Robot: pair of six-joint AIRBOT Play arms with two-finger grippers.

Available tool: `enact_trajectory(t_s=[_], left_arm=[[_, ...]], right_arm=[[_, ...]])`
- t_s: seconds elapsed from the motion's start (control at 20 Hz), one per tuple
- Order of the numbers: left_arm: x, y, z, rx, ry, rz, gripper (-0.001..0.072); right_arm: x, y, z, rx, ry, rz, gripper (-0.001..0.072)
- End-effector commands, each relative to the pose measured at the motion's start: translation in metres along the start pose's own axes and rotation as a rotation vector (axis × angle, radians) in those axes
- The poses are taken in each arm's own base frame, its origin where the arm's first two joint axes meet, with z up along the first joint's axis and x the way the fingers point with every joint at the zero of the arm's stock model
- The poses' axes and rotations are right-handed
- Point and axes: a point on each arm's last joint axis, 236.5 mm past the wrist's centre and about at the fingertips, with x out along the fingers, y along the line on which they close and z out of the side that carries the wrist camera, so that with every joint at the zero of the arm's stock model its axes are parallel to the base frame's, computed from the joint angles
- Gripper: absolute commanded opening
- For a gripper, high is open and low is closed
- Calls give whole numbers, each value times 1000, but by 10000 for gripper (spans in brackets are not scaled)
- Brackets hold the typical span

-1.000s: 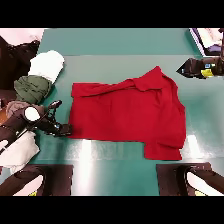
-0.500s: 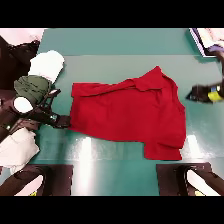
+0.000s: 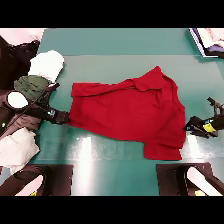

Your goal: Fold the shirts.

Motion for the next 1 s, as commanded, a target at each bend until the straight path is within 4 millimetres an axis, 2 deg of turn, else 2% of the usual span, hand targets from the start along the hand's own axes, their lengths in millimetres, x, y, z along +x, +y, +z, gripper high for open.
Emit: enact_trajectory(t_s=[0.0,0.15,0.4,0.45,0.55,0.65,0.75,0.8,0.85,0.95], left_arm=[[-1,1,7,3,-28,4,25],[-1,1,8,3,-34,5,25],[-1,0,8,1,-34,0,25],[-1,-1,8,-1,-34,-4,25],[-1,-6,9,-9,-37,-24,24],[-3,-14,12,-20,-48,-57,24],[-22,-24,34,7,-112,-66,24],[-40,-32,53,33,-169,-68,24],[-64,-42,74,67,-241,-70,24],[-134,-72,119,154,-430,-74,23]], right_arm=[[16,-9,-3,28,45,1,498],[24,-13,-4,39,78,-2,497],[39,-8,-6,16,135,-7,438],[42,-6,-6,-2,138,-12,370],[43,1,-5,-39,130,-20,64],[33,16,3,-85,56,-9,16],[5,46,24,-156,-98,29,19],[-21,66,38,-202,-209,55,18],[-54,90,53,-250,-336,91,18],[-135,142,74,-334,-605,188,17]])
